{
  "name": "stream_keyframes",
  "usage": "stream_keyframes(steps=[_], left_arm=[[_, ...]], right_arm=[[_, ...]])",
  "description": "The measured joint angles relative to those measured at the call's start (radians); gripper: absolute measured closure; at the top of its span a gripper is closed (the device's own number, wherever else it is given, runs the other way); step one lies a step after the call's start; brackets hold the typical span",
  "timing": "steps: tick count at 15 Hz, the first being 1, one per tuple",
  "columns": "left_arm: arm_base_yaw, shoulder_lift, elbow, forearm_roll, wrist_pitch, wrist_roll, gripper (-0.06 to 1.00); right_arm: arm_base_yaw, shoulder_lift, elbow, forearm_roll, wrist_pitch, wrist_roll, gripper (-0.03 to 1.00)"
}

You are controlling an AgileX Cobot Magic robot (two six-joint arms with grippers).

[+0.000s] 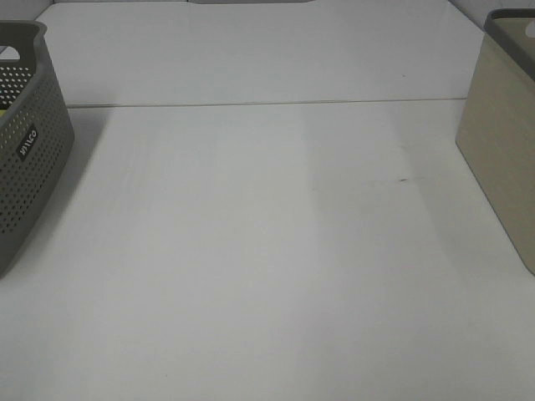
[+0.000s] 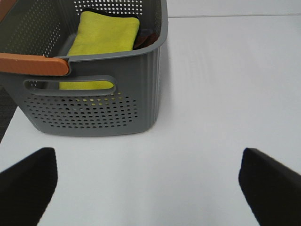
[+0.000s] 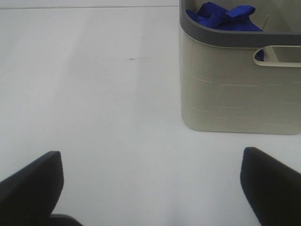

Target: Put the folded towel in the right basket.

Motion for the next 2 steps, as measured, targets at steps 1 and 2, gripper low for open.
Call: stream_keyframes(steps=[1, 2], left_arm=[[0.000, 0.000, 0.000, 0.000, 0.000, 0.000, -0.03], [0.000, 0.000, 0.000, 0.000, 0.000, 0.000, -0.03]], right_arm=[[0.000, 0.000, 0.000, 0.000, 0.000, 0.000, 0.00], [0.000, 0.000, 0.000, 0.000, 0.000, 0.000, 0.00]])
